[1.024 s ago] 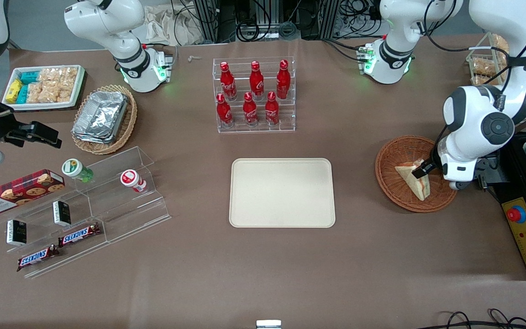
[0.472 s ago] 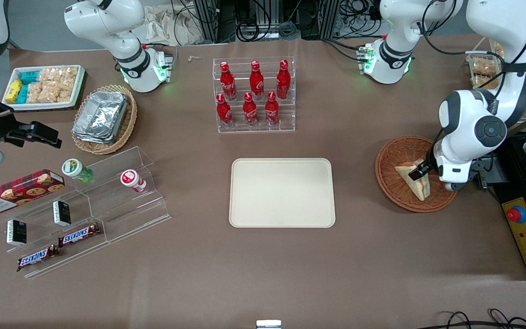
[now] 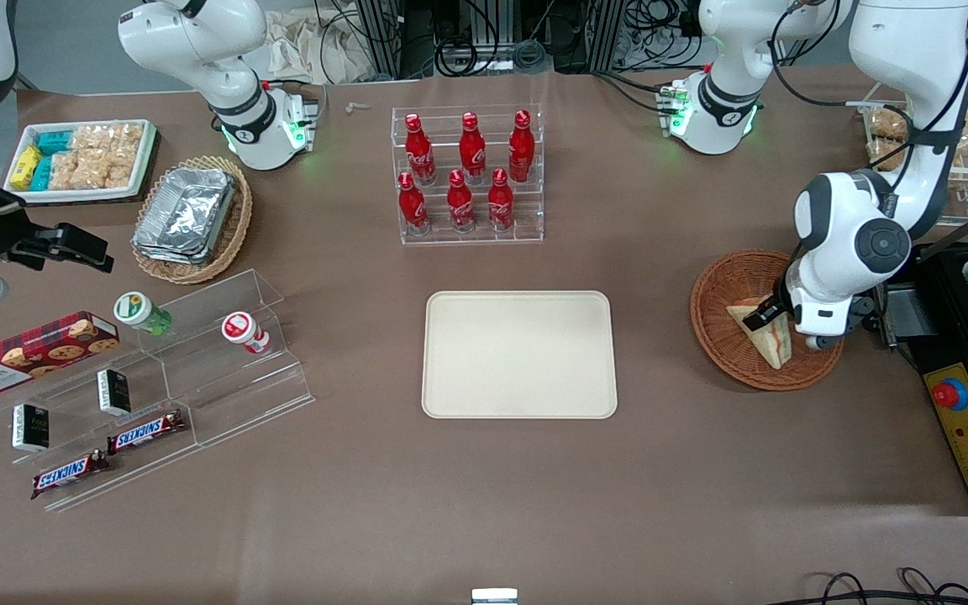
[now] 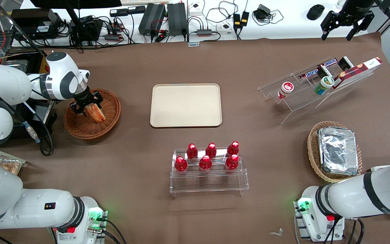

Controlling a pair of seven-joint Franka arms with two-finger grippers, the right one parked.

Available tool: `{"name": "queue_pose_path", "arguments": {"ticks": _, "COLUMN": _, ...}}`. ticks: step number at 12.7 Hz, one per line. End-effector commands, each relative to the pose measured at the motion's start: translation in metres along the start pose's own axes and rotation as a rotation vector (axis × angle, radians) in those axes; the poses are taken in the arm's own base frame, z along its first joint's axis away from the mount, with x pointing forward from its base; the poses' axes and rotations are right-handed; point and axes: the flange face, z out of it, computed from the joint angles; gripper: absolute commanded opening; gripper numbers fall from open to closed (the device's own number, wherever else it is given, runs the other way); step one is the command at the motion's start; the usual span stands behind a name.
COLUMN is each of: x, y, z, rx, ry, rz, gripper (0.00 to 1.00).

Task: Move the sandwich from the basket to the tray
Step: 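Close the left gripper on the sandwich and lift it from the basket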

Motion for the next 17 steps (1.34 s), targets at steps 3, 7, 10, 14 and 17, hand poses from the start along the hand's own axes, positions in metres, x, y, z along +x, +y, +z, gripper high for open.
{"name": "queue_pose_path", "arguments": {"ticks": 3, "x": 0.001, "y": 0.000, "z": -0.008, "rx": -0.017, "ry": 0.039, "rz": -0.018, "gripper": 0.00}}
{"name": "queue_pose_path", "arguments": {"ticks": 7, "x": 0.007, "y": 0.008, "z": -0.054, "rx": 0.012, "ry": 0.020, "rz": 0.009, "gripper": 0.00}}
{"name": "queue_pose_path", "arguments": {"ticks": 10, "x": 0.020, "y": 0.035, "z": -0.132, "rx": 0.090, "ry": -0.056, "rz": 0.026, "gripper": 0.00}}
{"name": "queue_pose_path", "arguments": {"ticks": 14, "x": -0.003, "y": 0.091, "z": -0.226, "rx": 0.052, "ry": -0.018, "rz": 0.118, "gripper": 0.00}}
{"name": "queue_pose_path", "arguments": {"ticks": 17, "x": -0.053, "y": 0.158, "z": -0.272, "rx": -0.014, "ry": 0.013, "rz": 0.261, "gripper": 0.00}}
